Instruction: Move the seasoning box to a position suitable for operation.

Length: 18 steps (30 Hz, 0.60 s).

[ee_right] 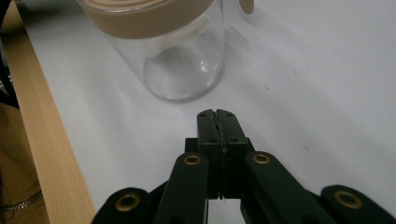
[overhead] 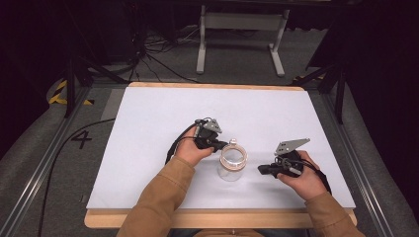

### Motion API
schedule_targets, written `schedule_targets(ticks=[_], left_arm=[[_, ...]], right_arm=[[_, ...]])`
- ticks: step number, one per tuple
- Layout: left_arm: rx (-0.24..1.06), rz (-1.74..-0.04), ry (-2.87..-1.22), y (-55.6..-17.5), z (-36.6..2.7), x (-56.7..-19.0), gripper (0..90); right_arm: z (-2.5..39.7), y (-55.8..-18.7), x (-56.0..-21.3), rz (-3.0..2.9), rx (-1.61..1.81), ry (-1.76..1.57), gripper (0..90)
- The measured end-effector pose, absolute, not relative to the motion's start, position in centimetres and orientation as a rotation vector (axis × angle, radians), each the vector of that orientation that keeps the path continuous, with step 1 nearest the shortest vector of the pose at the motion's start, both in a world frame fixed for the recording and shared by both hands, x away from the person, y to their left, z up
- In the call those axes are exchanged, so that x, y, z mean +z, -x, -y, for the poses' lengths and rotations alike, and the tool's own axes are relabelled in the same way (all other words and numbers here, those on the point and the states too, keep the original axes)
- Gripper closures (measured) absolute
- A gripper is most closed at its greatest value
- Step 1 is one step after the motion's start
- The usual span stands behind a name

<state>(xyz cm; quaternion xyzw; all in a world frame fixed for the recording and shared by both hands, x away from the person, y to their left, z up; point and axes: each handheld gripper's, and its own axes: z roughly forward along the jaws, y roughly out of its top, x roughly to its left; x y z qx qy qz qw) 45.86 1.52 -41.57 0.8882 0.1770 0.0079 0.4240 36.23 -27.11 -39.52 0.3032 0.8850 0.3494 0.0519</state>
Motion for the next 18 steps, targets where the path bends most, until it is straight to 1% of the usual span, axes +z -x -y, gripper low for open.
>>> schedule_targets(ticks=[5,10,18], left_arm=[[0.018,-0.462,-2.232,-45.8,-2.4,-40.7,89.9],[0.019,-0.503,-2.167,-45.3,-3.5,-38.7,89.7],[0.053,-0.475,-2.075,-43.7,-3.3,-35.7,89.1]], right_arm=[[27.3,-36.2,-39.3,-2.682,1.071,-0.924,90.0],[27.5,-36.2,-39.0,-2.659,1.087,-0.927,90.0],[27.7,-36.0,-38.7,-2.639,1.098,-0.922,90.0]])
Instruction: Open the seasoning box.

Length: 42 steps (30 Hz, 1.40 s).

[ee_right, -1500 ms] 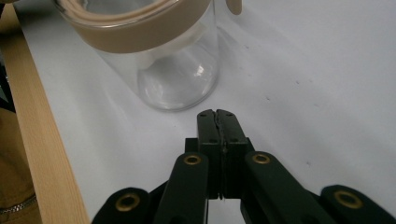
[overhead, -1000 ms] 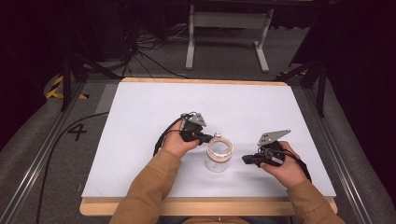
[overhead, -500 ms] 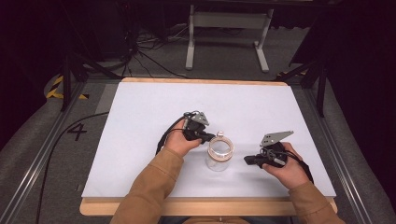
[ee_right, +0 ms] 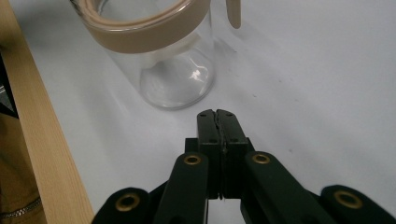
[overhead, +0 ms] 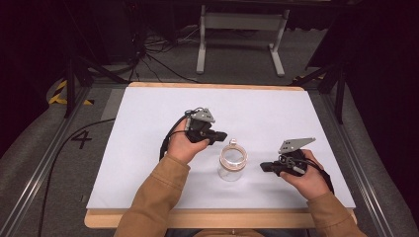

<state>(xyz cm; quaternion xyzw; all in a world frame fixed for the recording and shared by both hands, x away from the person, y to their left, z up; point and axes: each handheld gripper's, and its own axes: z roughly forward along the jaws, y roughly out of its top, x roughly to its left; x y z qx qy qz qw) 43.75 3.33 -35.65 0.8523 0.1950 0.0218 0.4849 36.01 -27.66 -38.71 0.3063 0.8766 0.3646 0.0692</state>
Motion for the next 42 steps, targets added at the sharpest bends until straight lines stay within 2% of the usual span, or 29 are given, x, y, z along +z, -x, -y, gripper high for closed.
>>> schedule_targets(ticks=[5,11,42], left_arm=[[0.051,-0.436,-2.054,-43.0,-2.4,-34.8,89.1],[0.052,-0.463,-2.036,-43.4,-1.2,-35.7,89.5],[0.049,-0.453,-2.041,-44.6,-1.0,-37.0,89.9]], right_arm=[[27.5,-35.7,-38.5,-2.631,1.109,-0.913,90.0],[27.3,-35.2,-38.5,-2.639,1.107,-0.898,90.0],[23.8,-32.8,-37.5,-2.695,1.243,-0.73,90.0]])
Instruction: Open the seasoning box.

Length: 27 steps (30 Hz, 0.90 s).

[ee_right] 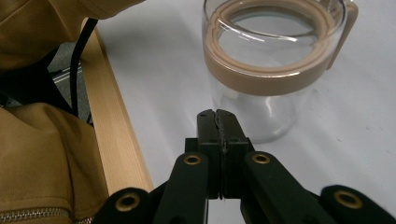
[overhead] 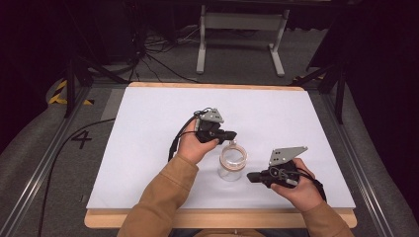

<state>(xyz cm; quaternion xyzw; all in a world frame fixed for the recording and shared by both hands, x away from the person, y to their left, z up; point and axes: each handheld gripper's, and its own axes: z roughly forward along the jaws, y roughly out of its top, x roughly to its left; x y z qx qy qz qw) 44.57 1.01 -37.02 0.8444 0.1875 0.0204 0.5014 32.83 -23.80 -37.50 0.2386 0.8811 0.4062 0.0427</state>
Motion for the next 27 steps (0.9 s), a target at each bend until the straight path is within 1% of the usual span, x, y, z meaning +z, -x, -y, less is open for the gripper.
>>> schedule_targets(ticks=[8,27], left_arm=[[0.048,-0.458,-2.037,-44.6,-0.9,-37.0,89.9],[0.036,-0.461,-2.039,-44.8,-0.9,-37.2,89.9]], right_arm=[[22.7,-33.0,-38.4,-2.672,1.261,-0.742,90.0],[22.3,-32.9,-37.8,-2.523,1.402,-0.758,90.0]])
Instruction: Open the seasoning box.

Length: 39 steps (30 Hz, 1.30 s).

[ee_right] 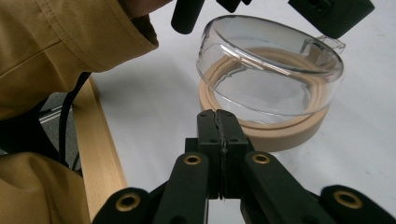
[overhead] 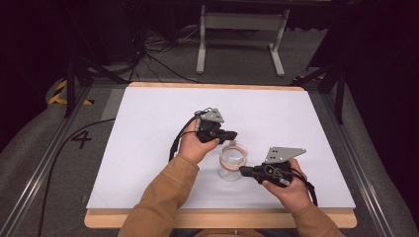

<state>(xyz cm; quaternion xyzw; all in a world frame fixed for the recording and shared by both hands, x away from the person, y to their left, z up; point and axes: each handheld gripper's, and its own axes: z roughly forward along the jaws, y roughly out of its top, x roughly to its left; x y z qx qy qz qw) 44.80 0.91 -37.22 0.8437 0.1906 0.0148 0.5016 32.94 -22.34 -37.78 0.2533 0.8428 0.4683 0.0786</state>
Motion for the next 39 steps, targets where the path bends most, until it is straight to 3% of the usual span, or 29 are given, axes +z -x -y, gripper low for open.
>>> schedule_targets(ticks=[15,39], left_arm=[[0.079,-0.481,-2.004,-44.5,-1.4,-36.7,87.7],[0.107,-0.566,-2.03,-40.9,-7.0,-34.1,84.5]], right_arm=[[22.5,-33.1,-37.7,-2.472,1.455,-0.756,90.0],[22.5,-34.7,-35.8,-2.411,1.564,-0.615,90.0]])
